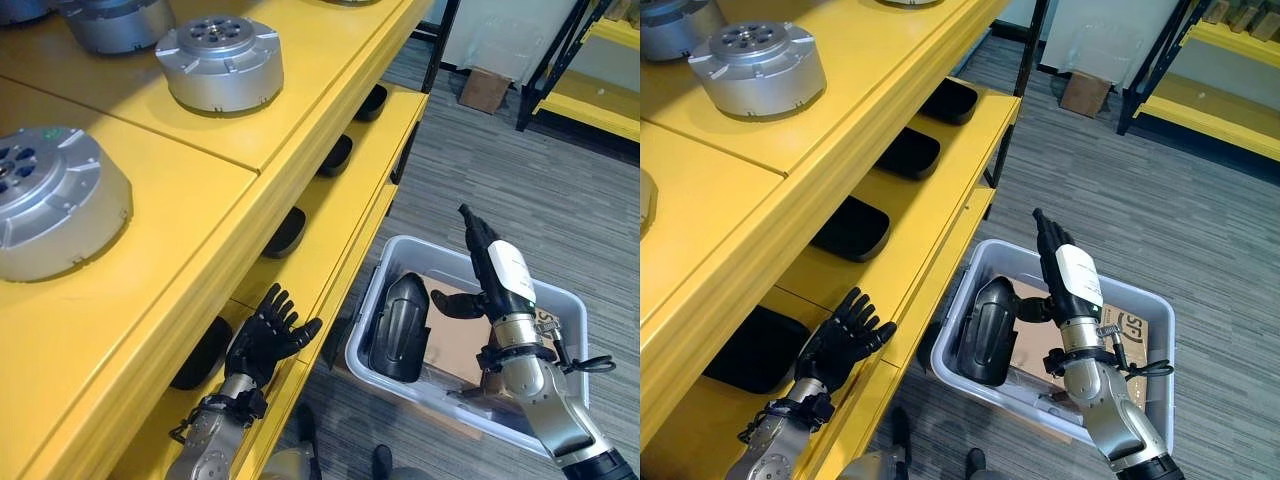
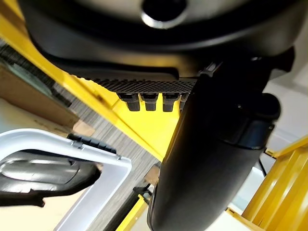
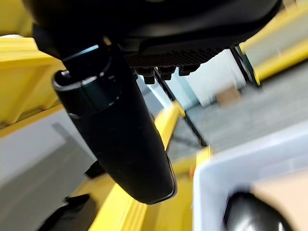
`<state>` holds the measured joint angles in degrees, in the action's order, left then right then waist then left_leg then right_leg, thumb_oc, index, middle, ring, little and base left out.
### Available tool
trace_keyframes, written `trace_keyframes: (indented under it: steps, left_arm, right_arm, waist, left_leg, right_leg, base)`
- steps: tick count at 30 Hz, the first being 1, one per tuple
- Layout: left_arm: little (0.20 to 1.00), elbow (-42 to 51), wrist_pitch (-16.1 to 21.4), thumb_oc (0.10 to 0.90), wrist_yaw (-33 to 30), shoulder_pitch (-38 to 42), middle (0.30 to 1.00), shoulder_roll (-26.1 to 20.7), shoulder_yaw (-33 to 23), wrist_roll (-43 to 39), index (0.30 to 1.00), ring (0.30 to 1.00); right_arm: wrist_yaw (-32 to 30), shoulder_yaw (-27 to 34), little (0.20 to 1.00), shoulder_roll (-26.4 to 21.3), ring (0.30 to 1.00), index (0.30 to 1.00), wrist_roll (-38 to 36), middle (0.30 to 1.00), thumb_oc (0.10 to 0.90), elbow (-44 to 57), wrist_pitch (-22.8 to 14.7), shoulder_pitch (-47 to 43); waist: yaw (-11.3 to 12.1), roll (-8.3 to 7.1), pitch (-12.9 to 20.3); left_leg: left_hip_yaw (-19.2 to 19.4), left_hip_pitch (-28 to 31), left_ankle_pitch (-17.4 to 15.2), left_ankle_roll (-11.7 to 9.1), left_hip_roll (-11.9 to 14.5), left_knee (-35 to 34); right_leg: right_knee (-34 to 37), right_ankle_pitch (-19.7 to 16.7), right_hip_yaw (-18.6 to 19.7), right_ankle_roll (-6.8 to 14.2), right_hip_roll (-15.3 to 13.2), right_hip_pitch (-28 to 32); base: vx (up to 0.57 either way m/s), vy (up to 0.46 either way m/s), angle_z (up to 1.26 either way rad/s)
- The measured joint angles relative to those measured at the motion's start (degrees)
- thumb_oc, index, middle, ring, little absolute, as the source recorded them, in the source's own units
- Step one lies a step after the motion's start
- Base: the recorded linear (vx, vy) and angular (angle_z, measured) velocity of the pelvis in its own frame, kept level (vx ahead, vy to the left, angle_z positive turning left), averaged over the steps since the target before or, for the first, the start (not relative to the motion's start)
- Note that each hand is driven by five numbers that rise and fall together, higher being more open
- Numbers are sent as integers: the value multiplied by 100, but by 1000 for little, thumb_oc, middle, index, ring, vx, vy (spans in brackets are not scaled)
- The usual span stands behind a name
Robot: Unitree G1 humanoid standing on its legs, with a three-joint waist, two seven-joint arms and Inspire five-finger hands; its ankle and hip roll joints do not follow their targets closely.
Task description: Move parts from the plastic box to the shelf.
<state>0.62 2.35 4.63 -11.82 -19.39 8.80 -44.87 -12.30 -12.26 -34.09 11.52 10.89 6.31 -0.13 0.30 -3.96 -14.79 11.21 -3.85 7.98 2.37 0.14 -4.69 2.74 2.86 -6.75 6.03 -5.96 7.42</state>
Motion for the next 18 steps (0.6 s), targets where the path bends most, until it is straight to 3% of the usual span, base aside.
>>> trace_keyframes:
  steps: [4,6,9,11,13,15,16,17,18]
  left_arm:
    - [1000,22,-73,900,71,-22,1000,0,-15,-1,1000,1000]
    - [1000,22,-76,900,72,-37,1000,-4,-53,0,1000,1000]
    - [1000,-119,48,900,79,123,1000,-60,15,8,1000,1000]
    - [1000,-256,39,900,97,336,1000,-170,130,8,1000,1000]
    - [1000,-262,-1,900,94,658,1000,-308,285,8,1000,1000]
    - [1000,-316,-101,900,49,804,1000,-412,406,4,1000,1000]
    - [1000,-312,-149,900,32,874,1000,-426,437,-3,1000,1000]
    - [1000,-309,-145,900,-91,777,1000,-159,384,-164,1000,1000]
    - [1000,-281,-147,900,-109,644,1000,5,385,-220,1000,1000]
  right_arm:
    - [245,-34,1000,42,1000,1000,-231,1000,900,0,39,-12]
    - [312,-35,1000,51,1000,1000,-356,1000,900,0,60,-37]
    - [357,-163,1000,284,1000,1000,-787,1000,900,-462,126,-427]
    - [349,-238,1000,298,1000,1000,-942,1000,900,-562,179,-439]
    - [347,-300,1000,520,1000,1000,-1019,1000,900,-656,195,-472]
    - [316,-402,1000,665,1000,1000,-1182,1000,900,-701,239,-558]
    - [289,-492,1000,790,1000,1000,-1176,1000,900,-757,345,-718]
    - [298,-532,1000,890,1000,1000,-1174,1000,900,-1004,409,-1048]
    - [298,-548,1000,868,1000,1000,-1168,1000,900,-1107,482,-1188]
  waist:
    - [24,-21,-11]
    - [144,-34,-17]
    - [205,65,-124]
    - [286,21,-163]
    - [323,-25,-269]
    - [296,43,-355]
    - [364,45,-450]
    - [452,304,-650]
    - [489,495,-707]
  left_leg:
    - [132,17,0,5,34,1]
    - [255,62,10,28,105,1]
    - [417,110,27,18,502,0]
    - [420,45,87,-15,550,1]
    - [192,-183,134,-110,654,9]
    - [-170,-414,372,-313,762,41]
    - [-208,-554,535,-489,895,22]
    - [-340,-532,631,-619,1199,23]
    - [-374,-529,592,-610,1417,23]
  right_leg:
    - [-67,-14,-112,-3,-16,-52]
    - [-238,-10,-233,-9,3,-174]
    - [-2052,291,-368,204,1,-1109]
    - [-2388,386,-506,191,-468,-1335]
    - [-1748,262,-188,213,-864,-1304]
    - [-1424,220,377,257,-748,-1243]
    - [-1350,300,-10,103,-689,-1250]
    - [-1332,2,-228,215,-425,-1185]
    - [-1442,66,-283,91,-229,-1225]
  base:
    - [0,-1,-8]
    - [-134,-141,-46]
    - [-175,-380,-43]
    - [-162,-388,2]
    - [-215,-474,26]
    - [-250,-497,47]
    - [-229,-531,45]
    - [-175,-448,22]
    - [-121,-395,-1]
